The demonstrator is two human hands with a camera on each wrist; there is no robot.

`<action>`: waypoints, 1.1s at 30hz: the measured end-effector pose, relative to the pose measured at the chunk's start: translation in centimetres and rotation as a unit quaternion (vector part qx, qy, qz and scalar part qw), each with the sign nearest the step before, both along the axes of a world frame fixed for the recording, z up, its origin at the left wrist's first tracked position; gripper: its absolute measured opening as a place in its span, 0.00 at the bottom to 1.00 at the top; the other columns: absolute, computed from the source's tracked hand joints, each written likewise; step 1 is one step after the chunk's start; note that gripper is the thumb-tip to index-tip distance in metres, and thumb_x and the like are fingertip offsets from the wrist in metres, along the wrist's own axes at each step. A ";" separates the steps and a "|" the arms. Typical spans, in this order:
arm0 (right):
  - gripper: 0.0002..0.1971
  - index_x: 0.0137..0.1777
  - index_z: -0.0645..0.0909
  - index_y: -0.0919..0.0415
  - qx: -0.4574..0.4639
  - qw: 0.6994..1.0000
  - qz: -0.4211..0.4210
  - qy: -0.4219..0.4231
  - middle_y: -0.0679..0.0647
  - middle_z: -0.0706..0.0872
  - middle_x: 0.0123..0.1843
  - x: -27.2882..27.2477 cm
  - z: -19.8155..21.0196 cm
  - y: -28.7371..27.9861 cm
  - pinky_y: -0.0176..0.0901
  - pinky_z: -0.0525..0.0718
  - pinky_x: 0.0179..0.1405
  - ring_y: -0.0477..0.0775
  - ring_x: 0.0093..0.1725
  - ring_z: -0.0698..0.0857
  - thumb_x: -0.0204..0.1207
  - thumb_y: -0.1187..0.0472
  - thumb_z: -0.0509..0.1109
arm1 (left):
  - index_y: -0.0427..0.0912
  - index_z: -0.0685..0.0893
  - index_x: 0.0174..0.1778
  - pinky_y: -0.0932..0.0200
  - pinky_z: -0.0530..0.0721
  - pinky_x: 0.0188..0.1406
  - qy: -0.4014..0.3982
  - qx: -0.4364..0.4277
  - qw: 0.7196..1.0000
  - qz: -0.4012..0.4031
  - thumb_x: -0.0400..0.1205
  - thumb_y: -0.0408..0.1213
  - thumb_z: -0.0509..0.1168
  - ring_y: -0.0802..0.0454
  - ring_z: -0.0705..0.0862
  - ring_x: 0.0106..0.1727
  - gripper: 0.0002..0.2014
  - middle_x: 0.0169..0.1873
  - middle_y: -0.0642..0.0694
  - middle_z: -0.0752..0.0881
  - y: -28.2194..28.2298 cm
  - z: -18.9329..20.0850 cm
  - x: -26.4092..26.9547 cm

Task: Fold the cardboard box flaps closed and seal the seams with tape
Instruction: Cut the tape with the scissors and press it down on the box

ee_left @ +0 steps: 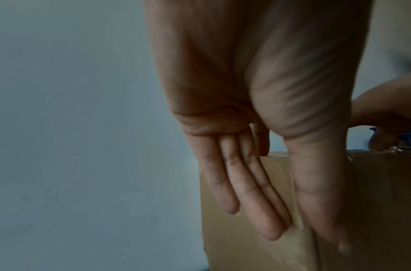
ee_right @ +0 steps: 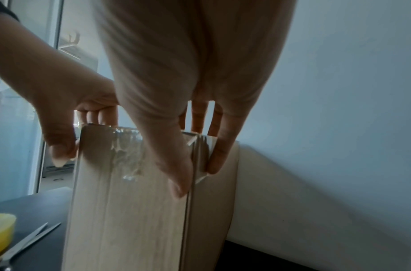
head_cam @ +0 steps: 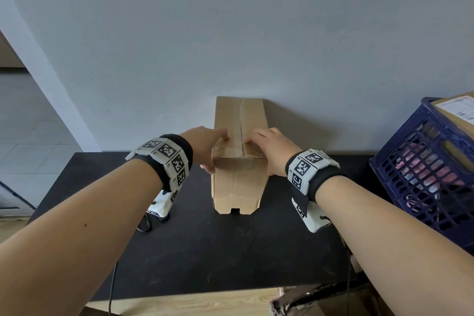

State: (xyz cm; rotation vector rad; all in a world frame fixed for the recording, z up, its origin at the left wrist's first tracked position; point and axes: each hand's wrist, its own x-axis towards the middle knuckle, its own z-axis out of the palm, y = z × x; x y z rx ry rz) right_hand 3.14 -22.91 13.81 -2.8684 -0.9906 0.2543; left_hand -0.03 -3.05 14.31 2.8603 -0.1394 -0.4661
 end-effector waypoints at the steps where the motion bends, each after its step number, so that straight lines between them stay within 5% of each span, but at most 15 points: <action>1: 0.37 0.74 0.68 0.53 -0.005 1.000 0.002 0.002 0.48 0.70 0.73 0.1 0.0 0.1 0.45 0.76 0.62 0.57 0.69 0.67 0.65 0.78 0.68 | 0.53 0.64 0.73 0.52 0.81 0.51 0.001 -0.007 1.000 0.001 0.66 0.38 0.79 0.46 0.83 0.52 0.42 0.47 0.42 0.89 0.0 -0.1 -0.1; 11: 0.36 0.74 0.70 0.52 0.013 1.000 -0.003 0.007 0.50 0.71 0.71 0.5 0.1 0.1 0.46 0.75 0.65 0.57 0.68 0.68 0.67 0.79 0.62 | 0.52 0.65 0.72 0.52 0.81 0.51 -0.009 -0.023 1.000 0.004 0.69 0.35 0.77 0.46 0.84 0.47 0.39 0.42 0.42 0.89 0.1 -0.4 -0.3; 17: 0.39 0.72 0.70 0.50 0.042 0.999 -0.030 -0.015 0.49 0.69 0.70 -0.1 -1.1 0.1 0.51 0.79 0.63 0.56 0.69 0.66 0.61 0.63 0.82 | 0.51 0.65 0.72 0.56 0.81 0.48 -0.022 -0.041 0.999 0.009 0.72 0.39 0.74 0.46 0.87 0.43 0.34 0.34 0.44 0.89 -0.2 -0.7 -0.8; 20: 0.45 0.78 0.65 0.48 0.085 0.994 -0.069 0.003 0.53 0.62 0.78 -0.4 -1.3 -0.4 0.50 0.73 0.72 0.58 0.77 0.62 0.61 0.62 0.83 | 0.52 0.63 0.74 0.56 0.79 0.46 -0.030 -0.037 0.999 0.017 0.73 0.41 0.74 0.46 0.82 0.43 0.36 0.42 0.45 0.85 -0.1 -0.7 -1.2; 23: 0.58 0.84 0.47 0.44 0.104 0.981 -0.148 0.068 0.59 0.51 0.85 -0.9 -1.2 -1.2 0.50 0.65 0.77 0.61 0.82 0.59 0.62 0.61 0.83 | 0.54 0.61 0.77 0.56 0.78 0.48 -0.015 -0.057 0.998 0.032 0.72 0.43 0.75 0.47 0.81 0.47 0.40 0.47 0.44 0.84 0.1 -0.6 -1.6; 26: 0.60 0.84 0.37 0.49 0.097 0.968 -0.190 0.131 0.61 0.69 0.79 -1.3 -0.9 -1.6 0.47 0.74 0.69 0.61 0.73 0.75 0.66 0.62 0.81 | 0.55 0.57 0.80 0.56 0.76 0.56 0.011 -0.082 0.996 0.036 0.71 0.43 0.77 0.46 0.82 0.59 0.46 0.59 0.41 0.84 -0.1 -0.1 -1.9; 30: 0.55 0.85 0.41 0.53 0.134 0.955 -0.221 0.144 0.57 0.68 0.80 -1.1 -0.4 -1.6 0.44 0.73 0.69 0.59 0.74 0.74 0.68 0.65 0.78 | 0.55 0.55 0.82 0.58 0.76 0.56 -0.010 -0.094 0.995 0.043 0.74 0.39 0.74 0.45 0.81 0.62 0.44 0.62 0.41 0.82 -0.6 0.5 -2.1; 33: 0.54 0.85 0.47 0.51 0.177 0.948 -0.231 0.128 0.54 0.68 0.81 -0.7 0.6 -2.0 0.44 0.70 0.71 0.57 0.76 0.71 0.66 0.65 0.80 | 0.54 0.55 0.82 0.60 0.79 0.52 -0.035 -0.138 0.988 0.060 0.76 0.42 0.72 0.52 0.84 0.46 0.42 0.56 0.42 0.85 -0.3 1.4 -2.1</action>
